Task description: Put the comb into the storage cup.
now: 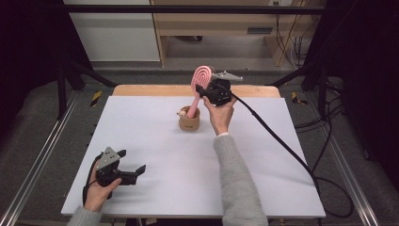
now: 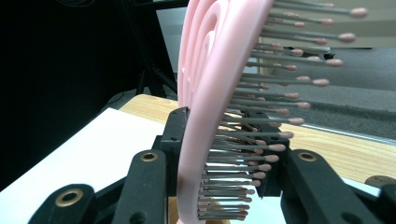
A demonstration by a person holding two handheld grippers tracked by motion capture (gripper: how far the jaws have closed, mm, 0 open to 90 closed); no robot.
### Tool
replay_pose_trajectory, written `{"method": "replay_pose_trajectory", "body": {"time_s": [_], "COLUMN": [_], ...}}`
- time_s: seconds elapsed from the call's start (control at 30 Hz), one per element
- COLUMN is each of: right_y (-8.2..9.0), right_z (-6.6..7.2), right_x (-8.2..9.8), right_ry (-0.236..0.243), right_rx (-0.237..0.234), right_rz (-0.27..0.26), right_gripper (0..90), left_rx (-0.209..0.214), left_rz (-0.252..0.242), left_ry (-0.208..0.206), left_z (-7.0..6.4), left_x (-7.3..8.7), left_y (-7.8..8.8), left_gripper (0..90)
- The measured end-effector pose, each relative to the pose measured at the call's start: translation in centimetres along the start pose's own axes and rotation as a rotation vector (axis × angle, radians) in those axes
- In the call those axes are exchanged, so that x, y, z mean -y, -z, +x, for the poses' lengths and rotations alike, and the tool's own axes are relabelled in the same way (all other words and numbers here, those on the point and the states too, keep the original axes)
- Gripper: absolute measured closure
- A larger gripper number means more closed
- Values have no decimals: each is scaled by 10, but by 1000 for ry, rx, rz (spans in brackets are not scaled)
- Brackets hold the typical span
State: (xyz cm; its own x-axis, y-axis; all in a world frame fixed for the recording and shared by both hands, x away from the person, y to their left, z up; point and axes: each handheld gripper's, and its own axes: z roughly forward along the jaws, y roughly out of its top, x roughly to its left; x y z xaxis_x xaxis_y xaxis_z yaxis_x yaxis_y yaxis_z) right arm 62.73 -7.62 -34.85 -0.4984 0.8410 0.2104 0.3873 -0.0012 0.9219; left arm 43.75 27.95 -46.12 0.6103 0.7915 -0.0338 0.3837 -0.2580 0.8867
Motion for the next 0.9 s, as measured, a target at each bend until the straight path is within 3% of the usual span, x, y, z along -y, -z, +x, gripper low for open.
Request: {"method": "replay_pose_trajectory", "body": {"time_s": [0.9], "right_y": [-16], "right_z": [-3], "right_x": [29], "right_ry": [-39], "right_rx": [1], "right_rz": [56], "right_gripper": [633], "left_rx": [2], "left_rz": [4], "left_ry": [-3], "left_z": [-1], "left_x": [0], "left_y": [-1], "left_gripper": [0]}}
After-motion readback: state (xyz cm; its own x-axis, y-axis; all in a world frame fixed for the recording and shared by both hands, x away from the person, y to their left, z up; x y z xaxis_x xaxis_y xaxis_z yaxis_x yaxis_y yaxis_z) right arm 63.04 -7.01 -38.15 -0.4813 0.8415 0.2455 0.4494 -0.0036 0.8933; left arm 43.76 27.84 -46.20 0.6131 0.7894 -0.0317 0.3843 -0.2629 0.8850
